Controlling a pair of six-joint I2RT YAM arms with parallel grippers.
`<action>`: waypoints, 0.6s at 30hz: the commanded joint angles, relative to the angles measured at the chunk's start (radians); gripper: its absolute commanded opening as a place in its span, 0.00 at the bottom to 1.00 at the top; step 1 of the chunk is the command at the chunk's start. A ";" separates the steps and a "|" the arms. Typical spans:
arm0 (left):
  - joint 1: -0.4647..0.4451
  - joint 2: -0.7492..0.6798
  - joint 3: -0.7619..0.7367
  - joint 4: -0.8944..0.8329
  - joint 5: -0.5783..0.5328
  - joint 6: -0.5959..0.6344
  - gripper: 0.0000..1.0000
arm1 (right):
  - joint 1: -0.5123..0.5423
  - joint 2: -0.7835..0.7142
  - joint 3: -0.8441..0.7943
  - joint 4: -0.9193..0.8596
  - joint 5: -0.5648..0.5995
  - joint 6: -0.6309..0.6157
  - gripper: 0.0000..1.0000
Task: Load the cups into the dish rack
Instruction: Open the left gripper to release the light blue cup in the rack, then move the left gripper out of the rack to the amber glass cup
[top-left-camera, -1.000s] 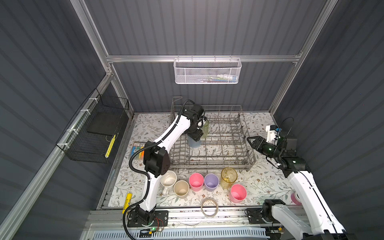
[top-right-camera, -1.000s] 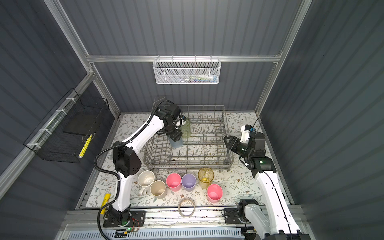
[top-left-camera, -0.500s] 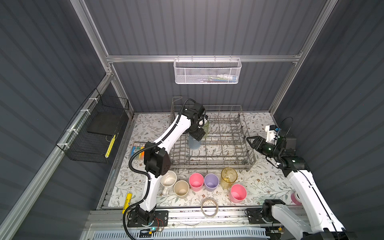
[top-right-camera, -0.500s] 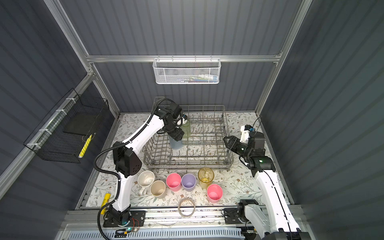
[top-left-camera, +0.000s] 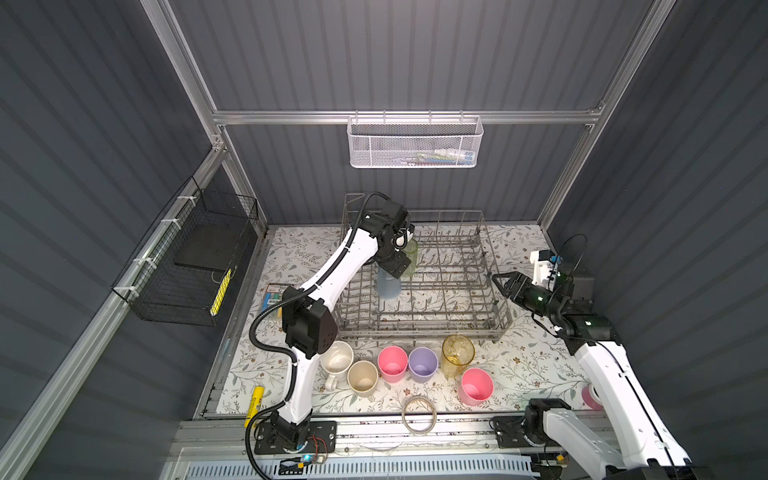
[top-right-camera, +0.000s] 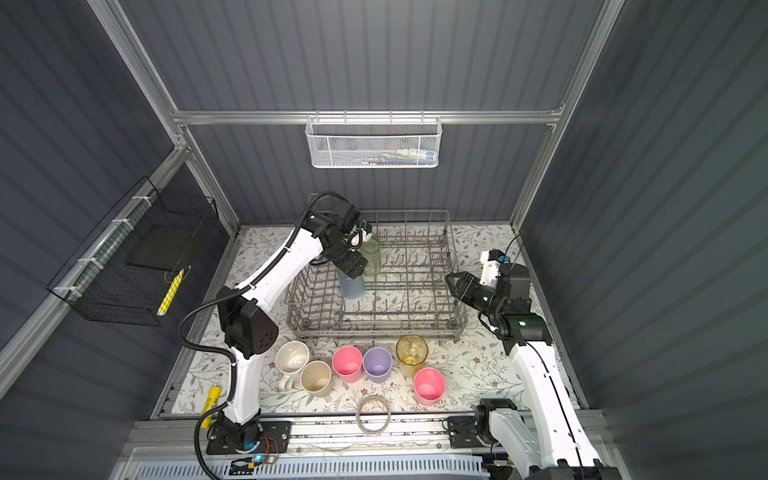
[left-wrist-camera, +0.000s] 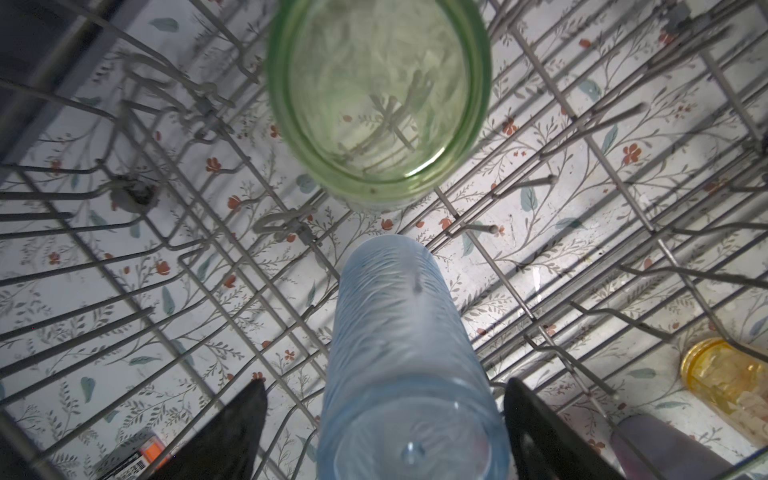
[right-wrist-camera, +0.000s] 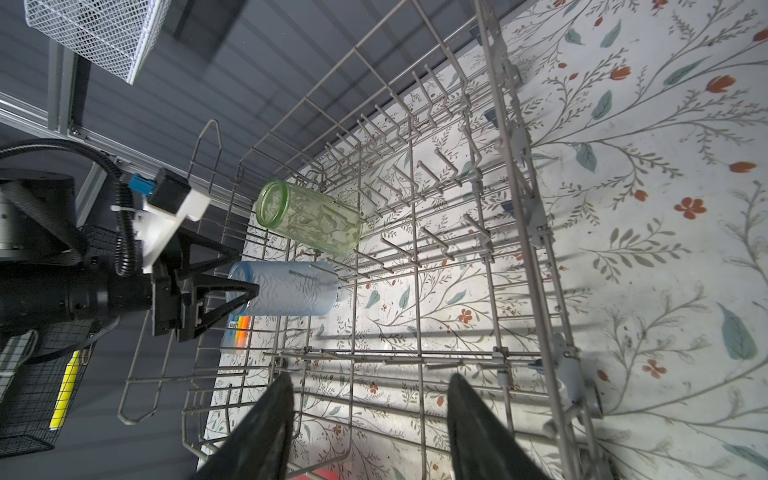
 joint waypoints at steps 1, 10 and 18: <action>-0.006 -0.118 -0.032 0.075 -0.040 -0.025 0.92 | -0.003 -0.030 0.004 0.013 -0.026 -0.035 0.59; -0.004 -0.273 -0.157 0.267 -0.006 -0.069 0.92 | 0.133 -0.081 0.104 -0.209 0.054 -0.209 0.59; -0.026 -0.556 -0.524 0.638 0.480 -0.040 0.85 | 0.178 -0.149 0.073 -0.273 0.224 -0.204 0.59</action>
